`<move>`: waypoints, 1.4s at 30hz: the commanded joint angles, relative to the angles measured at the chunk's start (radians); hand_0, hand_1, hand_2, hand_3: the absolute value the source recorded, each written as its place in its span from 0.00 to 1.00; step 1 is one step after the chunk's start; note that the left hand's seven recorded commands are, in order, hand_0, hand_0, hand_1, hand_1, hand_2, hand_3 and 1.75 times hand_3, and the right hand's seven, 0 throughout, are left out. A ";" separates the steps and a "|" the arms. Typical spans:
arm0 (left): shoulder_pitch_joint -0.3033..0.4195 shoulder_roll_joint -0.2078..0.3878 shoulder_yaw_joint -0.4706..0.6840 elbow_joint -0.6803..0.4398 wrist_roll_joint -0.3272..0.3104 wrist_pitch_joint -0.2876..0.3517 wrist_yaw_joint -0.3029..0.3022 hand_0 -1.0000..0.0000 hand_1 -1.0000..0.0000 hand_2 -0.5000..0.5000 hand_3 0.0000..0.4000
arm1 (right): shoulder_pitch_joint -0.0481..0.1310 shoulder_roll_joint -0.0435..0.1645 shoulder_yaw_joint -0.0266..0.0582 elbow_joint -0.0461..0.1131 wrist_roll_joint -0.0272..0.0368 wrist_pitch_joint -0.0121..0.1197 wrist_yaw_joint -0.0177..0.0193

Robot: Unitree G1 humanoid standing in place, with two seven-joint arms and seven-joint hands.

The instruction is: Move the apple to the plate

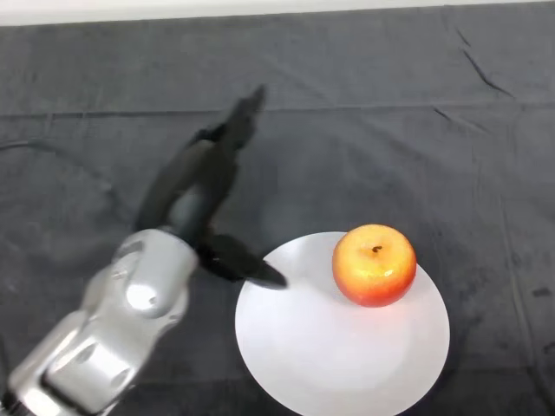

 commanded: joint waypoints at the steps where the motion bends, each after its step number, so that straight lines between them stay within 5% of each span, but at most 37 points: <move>1: 0.049 0.052 0.068 -0.075 0.001 -0.033 0.033 1.00 1.00 0.50 0.00 | 0.003 -0.012 -0.0184 0.002 0.0156 -0.007 0.0028; 15: 0.283 0.032 0.432 -0.101 -0.002 -0.232 0.231 1.00 1.00 0.50 0.00 | 0.005 -0.010 -0.0174 -0.004 0.0151 -0.007 0.0007; 24: 0.350 -0.012 0.602 -0.052 -0.016 -0.342 0.318 1.00 1.00 0.50 0.00 | 0.006 -0.009 -0.0170 -0.006 0.0151 -0.006 -0.0003; 42: 0.414 -0.047 0.827 0.054 -0.088 -0.488 0.368 1.00 1.00 0.50 0.00 | 0.006 -0.009 -0.0170 -0.007 0.0156 -0.006 -0.0012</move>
